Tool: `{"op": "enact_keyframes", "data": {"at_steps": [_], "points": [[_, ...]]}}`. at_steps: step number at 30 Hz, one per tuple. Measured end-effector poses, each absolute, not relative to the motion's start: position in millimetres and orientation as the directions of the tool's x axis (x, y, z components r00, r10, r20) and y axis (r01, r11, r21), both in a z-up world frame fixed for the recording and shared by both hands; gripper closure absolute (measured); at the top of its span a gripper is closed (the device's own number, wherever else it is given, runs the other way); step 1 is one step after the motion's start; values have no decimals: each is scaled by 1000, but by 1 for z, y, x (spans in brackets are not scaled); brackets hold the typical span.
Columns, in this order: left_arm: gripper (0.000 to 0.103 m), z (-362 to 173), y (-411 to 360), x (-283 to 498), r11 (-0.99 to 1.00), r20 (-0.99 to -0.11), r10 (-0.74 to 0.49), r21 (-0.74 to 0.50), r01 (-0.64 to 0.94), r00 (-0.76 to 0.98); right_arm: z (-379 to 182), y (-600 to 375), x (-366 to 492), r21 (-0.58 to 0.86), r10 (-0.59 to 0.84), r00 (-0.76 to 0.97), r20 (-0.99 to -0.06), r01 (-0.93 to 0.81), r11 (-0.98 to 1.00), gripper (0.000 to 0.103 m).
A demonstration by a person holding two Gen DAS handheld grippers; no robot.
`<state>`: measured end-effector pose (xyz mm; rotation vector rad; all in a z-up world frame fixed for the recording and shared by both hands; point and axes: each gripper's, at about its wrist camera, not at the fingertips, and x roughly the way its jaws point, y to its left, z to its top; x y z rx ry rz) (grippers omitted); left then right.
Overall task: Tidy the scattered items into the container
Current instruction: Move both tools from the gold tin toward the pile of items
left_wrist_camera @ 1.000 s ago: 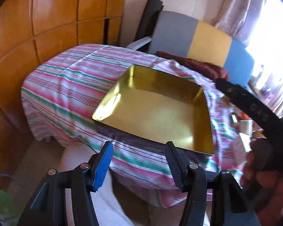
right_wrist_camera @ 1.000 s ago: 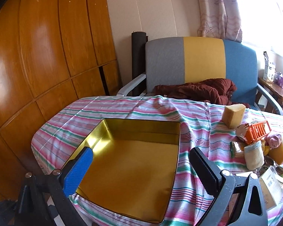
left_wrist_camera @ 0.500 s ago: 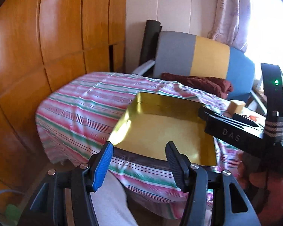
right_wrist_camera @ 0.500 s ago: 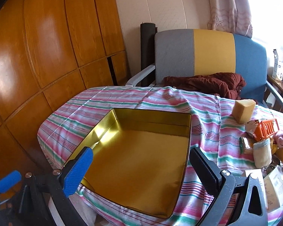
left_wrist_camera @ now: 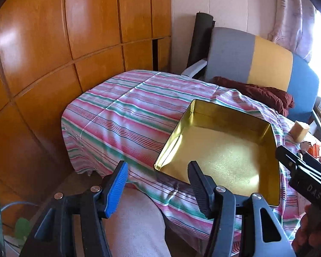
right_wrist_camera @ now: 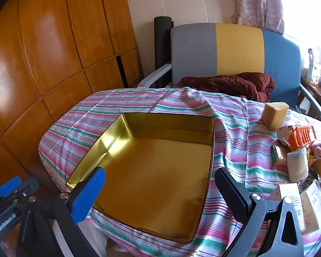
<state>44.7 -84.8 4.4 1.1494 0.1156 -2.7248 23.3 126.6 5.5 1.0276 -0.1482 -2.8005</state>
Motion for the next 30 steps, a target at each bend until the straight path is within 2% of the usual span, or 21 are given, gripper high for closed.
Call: {"op": "enact_keyframes", "data": {"at_steps": [12,19,26,30], "points": [[44,8,-66,37,-990,-724,-73,-31,139,-686,4,134,28,132,-170,-751,-639,110,-985,0],[44,10,-40,31,-994,-724,26,-93,60,-690,7,172,43,144,-135,-774,-619,57,-988,0],[44,11,20,30,-993,-717,98,-28,-112,-690,3,240,79,156,-42,-796,-603,-66,-986,0],[44,12,59,28,-974,-724,189,-51,-222,-663,-1,292,106,193,23,-809,-588,-167,-967,2]]}}
